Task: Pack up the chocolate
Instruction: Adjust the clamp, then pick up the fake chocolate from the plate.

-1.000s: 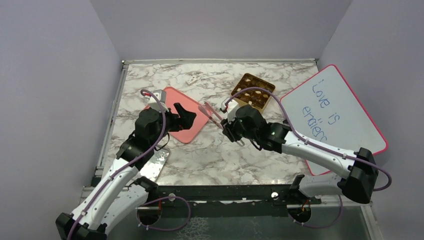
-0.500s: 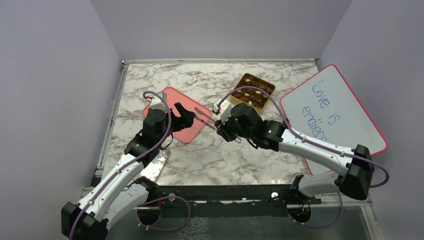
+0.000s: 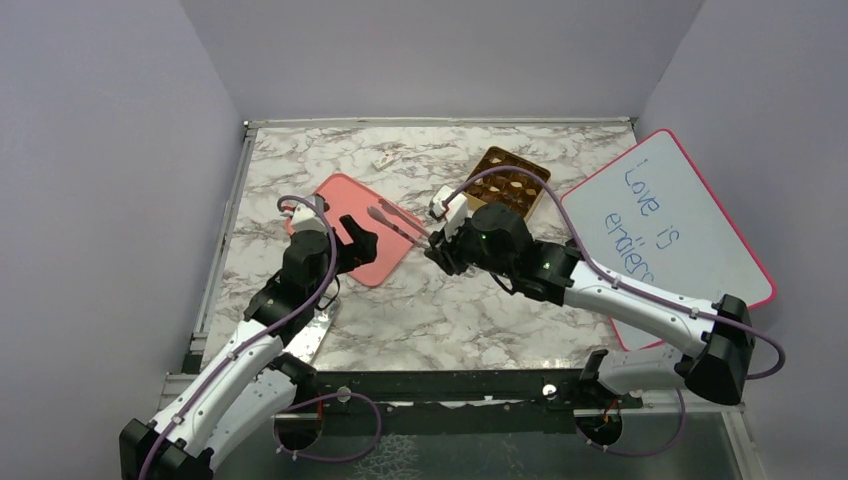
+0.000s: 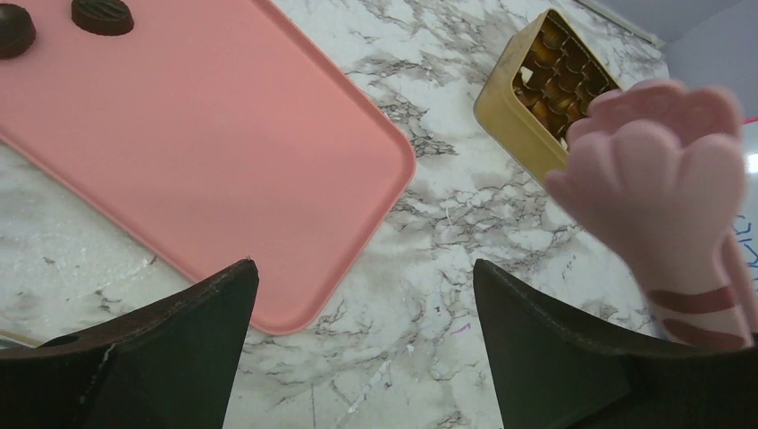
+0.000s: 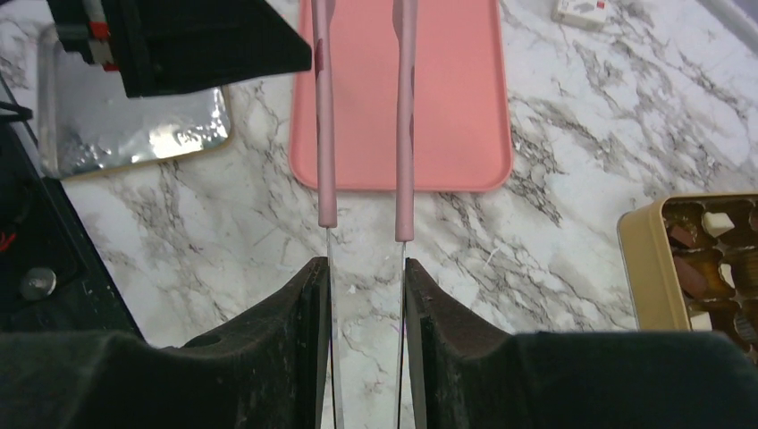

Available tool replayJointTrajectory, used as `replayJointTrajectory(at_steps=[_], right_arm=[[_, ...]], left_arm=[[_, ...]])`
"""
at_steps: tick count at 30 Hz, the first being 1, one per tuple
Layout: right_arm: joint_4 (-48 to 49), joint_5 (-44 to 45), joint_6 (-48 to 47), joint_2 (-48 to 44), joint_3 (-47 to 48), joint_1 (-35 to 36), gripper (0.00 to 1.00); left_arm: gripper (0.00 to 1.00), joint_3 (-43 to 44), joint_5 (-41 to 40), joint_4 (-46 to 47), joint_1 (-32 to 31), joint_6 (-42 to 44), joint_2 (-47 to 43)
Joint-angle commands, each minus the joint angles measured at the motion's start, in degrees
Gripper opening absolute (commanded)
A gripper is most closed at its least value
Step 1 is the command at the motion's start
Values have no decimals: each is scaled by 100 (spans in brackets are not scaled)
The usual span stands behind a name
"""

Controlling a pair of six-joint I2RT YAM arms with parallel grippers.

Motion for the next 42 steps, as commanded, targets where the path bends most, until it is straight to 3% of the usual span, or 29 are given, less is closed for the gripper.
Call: replayJointTrajectory(at_steps=[1,8,17,22,31,40,42], right_arm=[[715,-136,154,-145,-11,42,38],[343,-163,85,628,517,42,37],[335,-307,100,935,933,253,37],[589,-280,73,727,798,253,38],[710,-457,89,1359,967,253,38],[629,-112,91,2844,1996,253,39],[535,0,42,3250,2412,253,40]], left_arm=[[92,220,-162,-450,25,137,-285],[93,897,-131,-492,26,492,-640],[92,1072,-904,-670,45,739,473],[92,980,-693,-814,104,635,555],[93,999,-682,-803,105,733,-565],[93,862,-731,-771,105,1196,-2159],[99,751,-823,-777,105,1292,-2480]])
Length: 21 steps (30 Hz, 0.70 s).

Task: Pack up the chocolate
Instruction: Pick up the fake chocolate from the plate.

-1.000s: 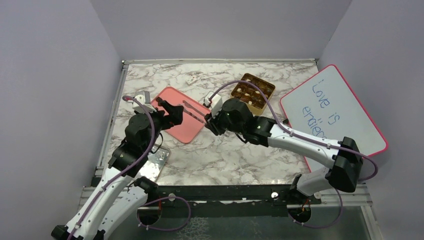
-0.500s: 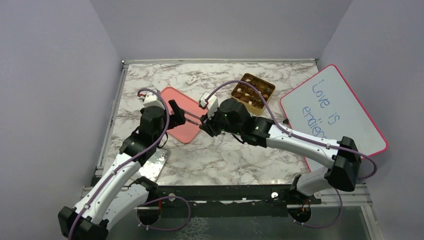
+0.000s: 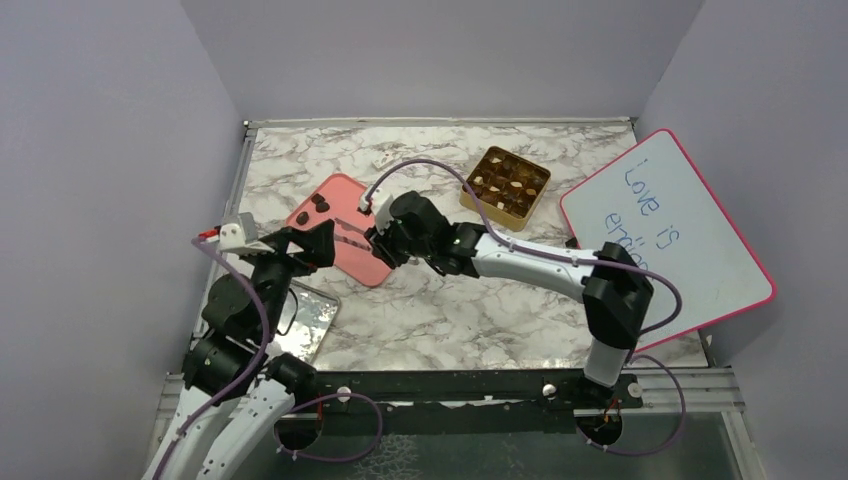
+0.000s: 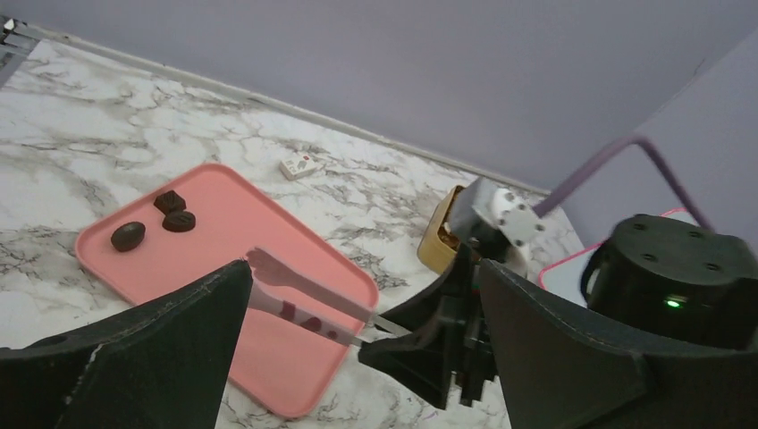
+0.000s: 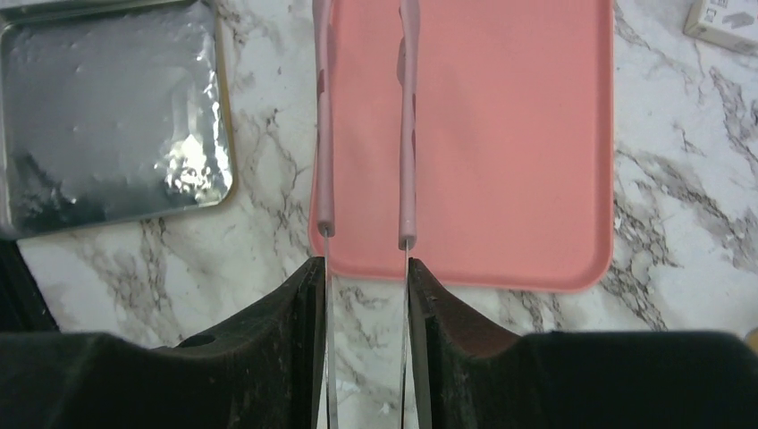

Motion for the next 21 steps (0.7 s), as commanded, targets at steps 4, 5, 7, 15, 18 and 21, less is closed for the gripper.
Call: replayJointTrajectory(at_steps=[4,5,7,15,18,21], right_arm=[[-313,365,-221,1388,1644,1,40],[-419,355,-229,1652,1882,-15,40],[-534,271,-222,1977,2247,-39,40],[-589,185,-354,2816,3175,-48,40],[-661,243,-397,3098,3496,-65,40],[-827,262,-380,3376,3844,-107,40]], left_arm=[[99,-505,-490,48,30,468,-1030],[99,-559,-515,54,30,525,-1107],[99,-647,-612,59,30,636,-1214],[99,-711,-970,76,30,862,-1599],[99,-785,-997,128,30,848,-1795],[99,-822,-1043,130,30,846,-1887]])
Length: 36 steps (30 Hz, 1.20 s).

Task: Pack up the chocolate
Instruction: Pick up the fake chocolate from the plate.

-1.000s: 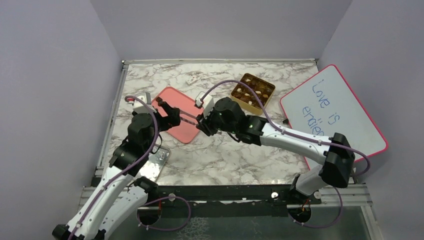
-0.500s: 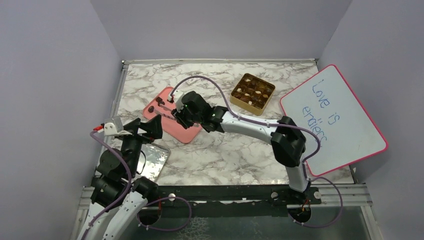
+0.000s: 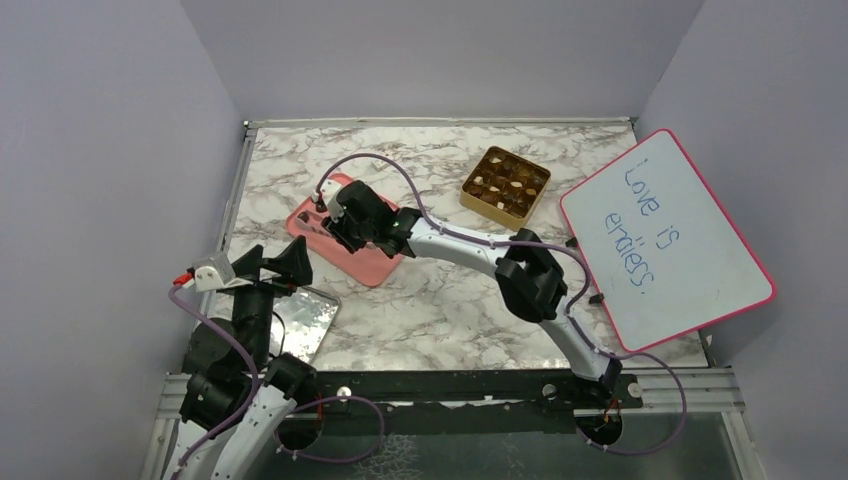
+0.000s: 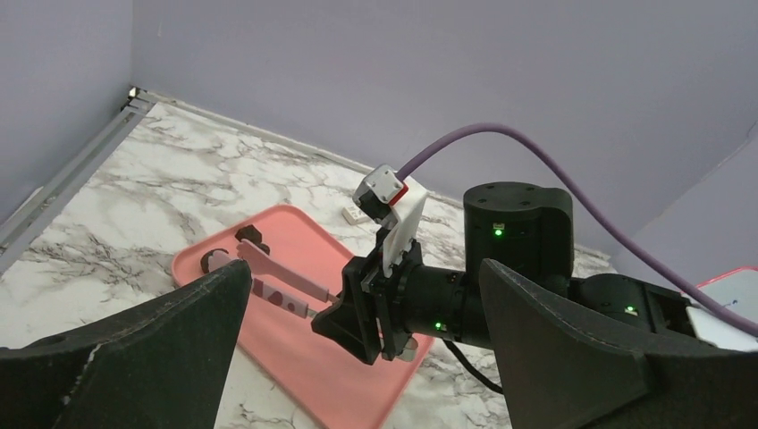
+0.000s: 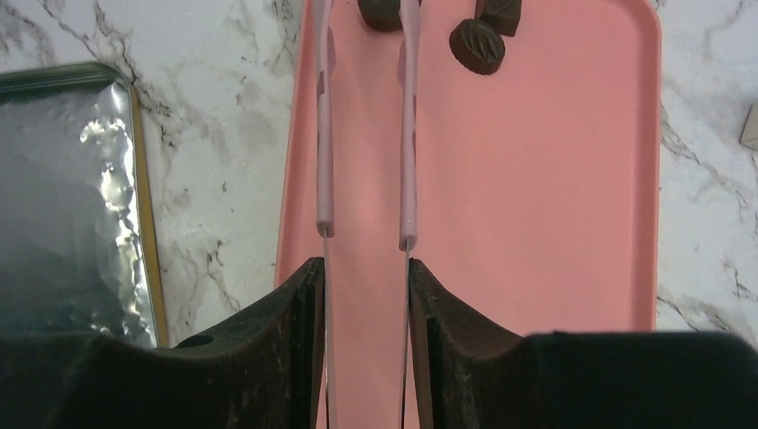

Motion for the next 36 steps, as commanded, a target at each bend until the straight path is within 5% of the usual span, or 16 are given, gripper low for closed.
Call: replayJointTrajectory(at_steps=[1,36], right_arm=[[-242,121,-92,376,571,-72,40],[24,-373,-168,1620,1742,-240,42]], left_arm=[[99,-61,-232,121,30,115,-169],[99,-74,-259,165,30,157,-164]])
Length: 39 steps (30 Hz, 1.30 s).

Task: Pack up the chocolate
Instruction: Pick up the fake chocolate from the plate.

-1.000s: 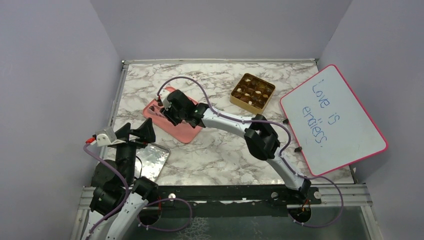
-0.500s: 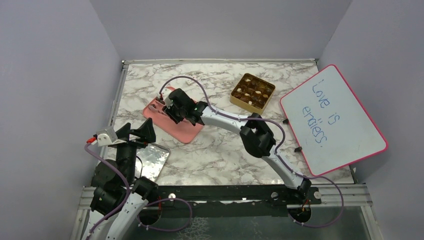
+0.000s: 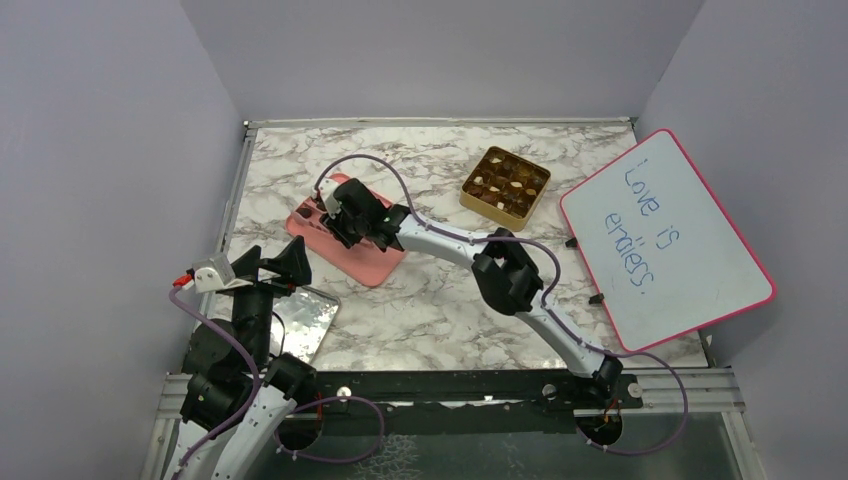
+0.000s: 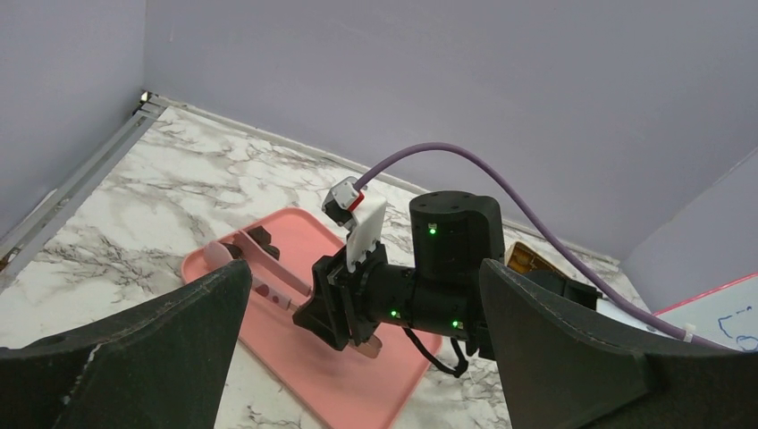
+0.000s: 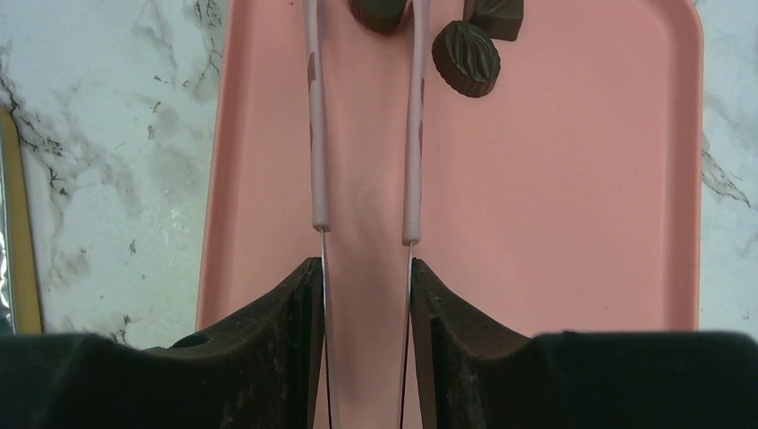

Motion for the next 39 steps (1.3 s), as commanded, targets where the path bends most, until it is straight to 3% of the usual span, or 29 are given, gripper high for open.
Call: replayJointTrajectory(at_steps=[1,21,39], right_arm=[[116,-73,-96,298,395,-13,42],[34,-149,-6,-506,-254,-13,28],[293,19,383,-2555,-2920,-57,26]], left_arm=[[99,-25,-139,127,30,70,-42],[99,-34,-159,112,30,87,-75],[99,-69,60,101,30,-28,137]])
